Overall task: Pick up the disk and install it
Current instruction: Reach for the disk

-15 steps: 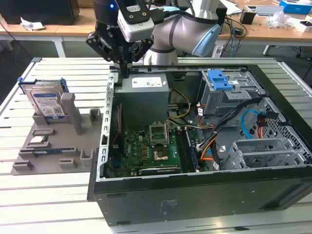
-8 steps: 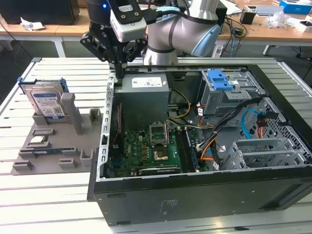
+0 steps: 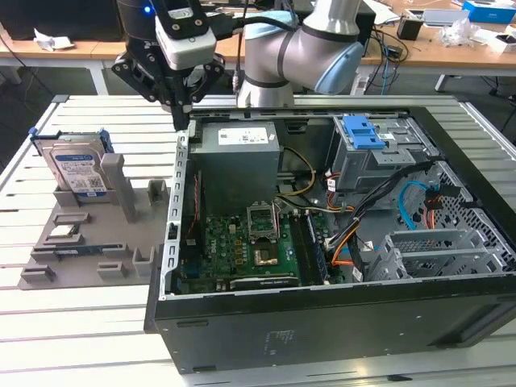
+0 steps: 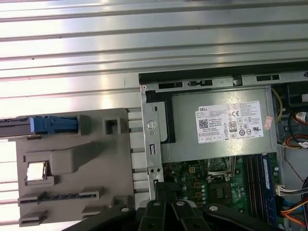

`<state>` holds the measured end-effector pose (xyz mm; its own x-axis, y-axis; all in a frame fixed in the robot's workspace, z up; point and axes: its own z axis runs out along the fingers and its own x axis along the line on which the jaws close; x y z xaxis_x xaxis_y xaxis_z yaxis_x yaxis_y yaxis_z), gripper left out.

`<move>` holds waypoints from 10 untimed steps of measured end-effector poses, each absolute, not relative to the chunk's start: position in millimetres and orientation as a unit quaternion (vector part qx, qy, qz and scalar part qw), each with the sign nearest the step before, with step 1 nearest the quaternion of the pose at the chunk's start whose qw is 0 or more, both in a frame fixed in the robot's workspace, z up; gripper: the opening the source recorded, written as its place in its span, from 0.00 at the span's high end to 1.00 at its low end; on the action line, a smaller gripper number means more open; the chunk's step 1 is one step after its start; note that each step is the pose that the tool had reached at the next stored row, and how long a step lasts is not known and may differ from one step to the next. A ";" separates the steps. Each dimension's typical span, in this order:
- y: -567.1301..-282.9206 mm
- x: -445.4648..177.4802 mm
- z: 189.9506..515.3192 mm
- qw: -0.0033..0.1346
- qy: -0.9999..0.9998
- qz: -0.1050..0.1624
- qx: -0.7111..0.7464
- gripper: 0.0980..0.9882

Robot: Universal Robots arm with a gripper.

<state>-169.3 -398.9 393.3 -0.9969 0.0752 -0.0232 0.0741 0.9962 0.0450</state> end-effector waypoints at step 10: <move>-398.9 -198.7 393.3 0.012 0.999 0.022 0.037 0.99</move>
<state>-198.7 -398.9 393.3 -0.9969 0.0754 -0.0233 0.0743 0.9962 0.0450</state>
